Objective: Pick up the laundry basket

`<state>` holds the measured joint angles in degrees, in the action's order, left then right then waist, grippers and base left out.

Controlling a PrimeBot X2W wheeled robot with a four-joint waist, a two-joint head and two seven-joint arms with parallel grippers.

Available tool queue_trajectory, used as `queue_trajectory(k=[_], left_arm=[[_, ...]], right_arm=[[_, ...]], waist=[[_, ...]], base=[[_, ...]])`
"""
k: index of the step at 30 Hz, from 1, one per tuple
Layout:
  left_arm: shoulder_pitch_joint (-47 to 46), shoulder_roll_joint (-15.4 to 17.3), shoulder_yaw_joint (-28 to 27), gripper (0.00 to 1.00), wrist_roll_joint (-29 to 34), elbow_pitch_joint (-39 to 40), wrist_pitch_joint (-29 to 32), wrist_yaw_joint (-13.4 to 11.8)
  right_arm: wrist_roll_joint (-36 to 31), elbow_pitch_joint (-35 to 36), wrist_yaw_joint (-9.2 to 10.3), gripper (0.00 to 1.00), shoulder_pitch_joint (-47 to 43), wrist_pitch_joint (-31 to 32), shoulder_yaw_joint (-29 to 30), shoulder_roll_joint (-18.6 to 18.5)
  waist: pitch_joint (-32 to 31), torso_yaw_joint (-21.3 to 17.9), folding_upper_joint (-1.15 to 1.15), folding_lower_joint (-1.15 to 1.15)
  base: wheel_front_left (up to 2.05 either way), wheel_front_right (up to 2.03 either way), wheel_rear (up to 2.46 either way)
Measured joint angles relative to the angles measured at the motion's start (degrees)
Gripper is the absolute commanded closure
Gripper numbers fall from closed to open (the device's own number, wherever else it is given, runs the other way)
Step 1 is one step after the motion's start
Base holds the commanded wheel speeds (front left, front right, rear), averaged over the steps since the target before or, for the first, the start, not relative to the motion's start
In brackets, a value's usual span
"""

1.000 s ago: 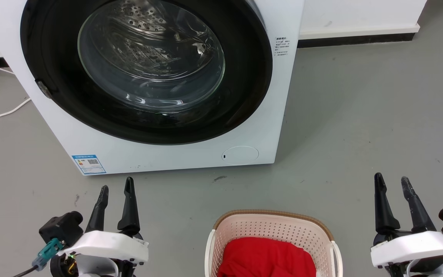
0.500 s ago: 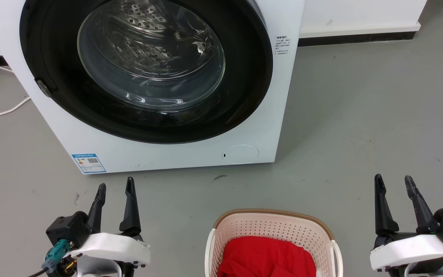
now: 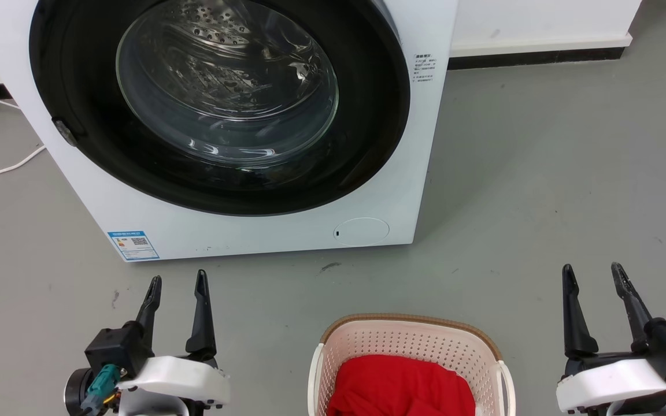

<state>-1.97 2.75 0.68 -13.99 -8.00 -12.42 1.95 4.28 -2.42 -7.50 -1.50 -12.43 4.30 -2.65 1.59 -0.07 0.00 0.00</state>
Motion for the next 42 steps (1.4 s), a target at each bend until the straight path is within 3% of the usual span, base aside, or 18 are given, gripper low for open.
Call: queue_trajectory(k=[24,42], left_arm=[[0.65,0.04,0.44,0.0,9.02,-0.46,-2.5,-0.53],[0.65,0.05,0.33,0.0,8.7,-0.71,-2.65,-0.65]], right_arm=[[-6.68,0.64,0.0,0.0,-0.88,-2.56,0.88,-0.05],[-5.65,0.41,0.0,0.0,-0.9,-2.65,1.48,-0.07]], waist=[[0.08,0.18,0.0,0.0],[0.15,0.31,0.0,0.0]], base=[[0.0,0.0,0.0],[0.0,0.0,0.0]])
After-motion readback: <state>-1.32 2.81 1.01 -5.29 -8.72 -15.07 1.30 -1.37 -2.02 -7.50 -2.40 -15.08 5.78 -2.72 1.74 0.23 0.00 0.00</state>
